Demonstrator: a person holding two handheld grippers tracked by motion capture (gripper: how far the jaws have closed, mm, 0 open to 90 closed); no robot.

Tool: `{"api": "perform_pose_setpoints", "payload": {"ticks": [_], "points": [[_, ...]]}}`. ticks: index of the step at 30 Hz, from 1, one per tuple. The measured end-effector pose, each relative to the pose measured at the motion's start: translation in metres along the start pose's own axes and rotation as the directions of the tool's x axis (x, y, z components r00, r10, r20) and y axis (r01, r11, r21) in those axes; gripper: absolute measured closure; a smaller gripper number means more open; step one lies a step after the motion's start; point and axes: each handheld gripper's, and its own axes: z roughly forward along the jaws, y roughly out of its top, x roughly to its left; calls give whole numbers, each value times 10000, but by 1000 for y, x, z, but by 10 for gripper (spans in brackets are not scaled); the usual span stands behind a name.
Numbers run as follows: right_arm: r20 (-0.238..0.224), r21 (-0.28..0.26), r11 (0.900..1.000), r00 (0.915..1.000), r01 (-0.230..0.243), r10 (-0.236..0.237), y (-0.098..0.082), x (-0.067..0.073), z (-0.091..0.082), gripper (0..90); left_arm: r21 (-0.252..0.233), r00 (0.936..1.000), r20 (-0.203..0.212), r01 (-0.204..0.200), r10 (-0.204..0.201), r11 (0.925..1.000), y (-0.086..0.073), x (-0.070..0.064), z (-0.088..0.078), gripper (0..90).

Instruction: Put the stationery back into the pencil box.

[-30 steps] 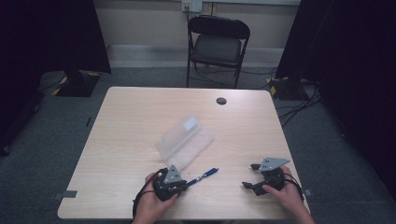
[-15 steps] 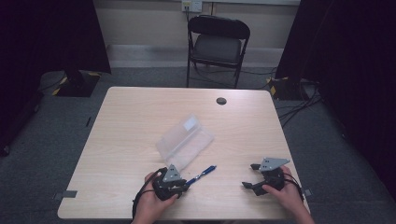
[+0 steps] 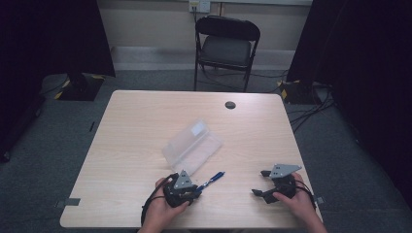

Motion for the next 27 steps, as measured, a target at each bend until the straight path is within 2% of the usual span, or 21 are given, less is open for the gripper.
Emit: {"api": "perform_pose_setpoints", "payload": {"ticks": [1,3,5,6,9,10,11,13,16,19,27], "points": [[-7,-2,10000,10000,8,-8,0,0,0,161,-5,9999,-120,-104,104,9999,0,0,0,745],[-13,-5,10000,10000,8,-8,0,0,0,161,11,10000,-61,-4,4,10000,0,1,0,796],[3,-3,10000,10000,5,-5,0,0,0,161,184,10000,-43,-68,69,9998,1,2,-1,800],[51,16,10000,10000,12,-12,0,0,0,161,68,9999,-37,121,-120,9999,1,0,0,801],[25,10,10000,10000,5,-5,0,0,0,161,125,9999,-30,151,-151,9998,2,0,0,803],[53,16,10000,10000,6,-6,0,0,0,161,259,10000,-64,-68,70,9996,2,0,-1,804],[46,16,10000,10000,6,-6,0,0,0,161,170,9999,-96,65,-64,9998,2,-2,0,804],[49,18,10000,10000,3,-3,0,0,0,161,199,9999,-149,52,-49,9998,3,-2,0,804],[50,17,10000,10000,2,-2,0,0,0,161,156,9994,-7,335,-335,9993,1,0,-1,805],[52,17,10000,10000,5,-5,0,0,0,161,298,9996,-112,270,-267,9992,2,0,-3,805],[54,18,10000,10000,1,-1,0,0,0,161,-31,9986,159,510,-509,9987,12,-2,-8,806]]}}
